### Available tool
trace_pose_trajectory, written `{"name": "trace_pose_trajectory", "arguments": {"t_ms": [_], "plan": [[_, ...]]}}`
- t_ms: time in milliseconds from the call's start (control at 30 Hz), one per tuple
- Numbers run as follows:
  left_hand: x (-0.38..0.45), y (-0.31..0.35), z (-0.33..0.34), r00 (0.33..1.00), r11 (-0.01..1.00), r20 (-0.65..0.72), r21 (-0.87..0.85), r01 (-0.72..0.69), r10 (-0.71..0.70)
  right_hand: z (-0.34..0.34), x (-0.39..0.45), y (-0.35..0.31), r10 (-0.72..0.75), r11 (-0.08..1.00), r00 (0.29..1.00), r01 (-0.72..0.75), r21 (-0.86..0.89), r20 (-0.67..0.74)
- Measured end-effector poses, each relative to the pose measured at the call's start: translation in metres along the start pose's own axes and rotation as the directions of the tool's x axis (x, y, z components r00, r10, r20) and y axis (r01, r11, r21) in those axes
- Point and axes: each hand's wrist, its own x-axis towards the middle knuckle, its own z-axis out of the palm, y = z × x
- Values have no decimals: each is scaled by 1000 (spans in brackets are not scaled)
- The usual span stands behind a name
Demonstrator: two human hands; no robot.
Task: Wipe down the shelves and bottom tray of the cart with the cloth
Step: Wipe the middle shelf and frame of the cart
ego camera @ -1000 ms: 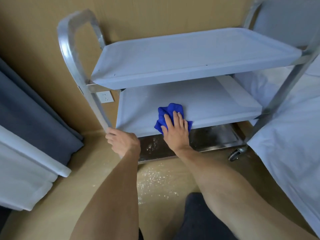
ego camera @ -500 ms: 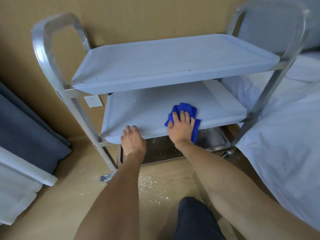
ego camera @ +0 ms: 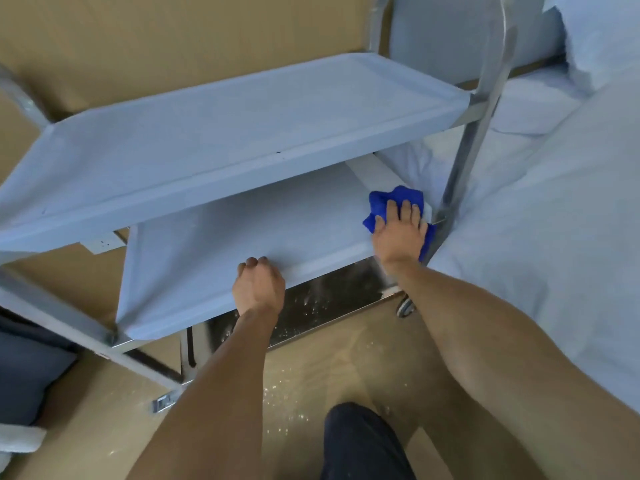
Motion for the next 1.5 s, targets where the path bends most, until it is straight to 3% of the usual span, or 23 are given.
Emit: {"name": "trace_pose_trajectory", "arguments": {"t_ms": [100, 267, 400, 500, 633, 733, 800, 933, 1100, 1233, 1333, 1400, 1500], "plan": [[-2, 10, 15, 994, 993, -5, -29, -110, 110, -7, 27, 44, 89, 996, 995, -88, 18, -33], [8, 2, 17, 986, 986, 30, 13, -165, 165, 0, 21, 21, 153, 988, 987, -153, -11, -40], [9, -16, 7, 968, 970, 55, 9, -244, 243, 6, -30, -28, 12, 1000, 997, -12, 10, -71], [3, -17, -5, 976, 977, 68, -67, -204, 208, 16, -82, -80, -116, 984, 990, 125, 129, -78], [-15, -24, -15, 976, 977, 63, -50, -207, 210, 28, -119, -108, -129, 943, 988, 150, 298, -89], [-21, -41, -15, 985, 985, 12, -1, -175, 175, 26, -104, -90, -3, 929, 997, 30, 369, -74], [-19, -49, -13, 995, 995, -12, -20, -97, 96, 21, -80, -69, 186, 900, 979, -136, 414, -83], [-12, -50, -2, 998, 998, -11, 14, -64, 64, 3, -13, -5, 519, 750, 854, -439, 495, -28], [-11, -50, 7, 996, 996, -41, 54, -73, 75, 9, -15, -2, 592, 674, 799, -416, 611, -109], [-15, -45, -1, 1000, 1000, -14, -13, -14, 14, 12, -49, -54, 712, 412, 699, -485, 772, 59], [-18, -33, -15, 993, 992, 65, -78, 102, -97, 11, -102, -101, 617, 433, 779, -458, 776, 116], [-28, -28, -25, 990, 990, 104, -97, 104, -94, 12, -140, -133, 530, 445, 831, -440, 780, 167], [-56, -34, -34, 996, 989, 34, -125, 81, -78, 13, -162, -157, 451, 483, 865, -442, 756, 218]]}}
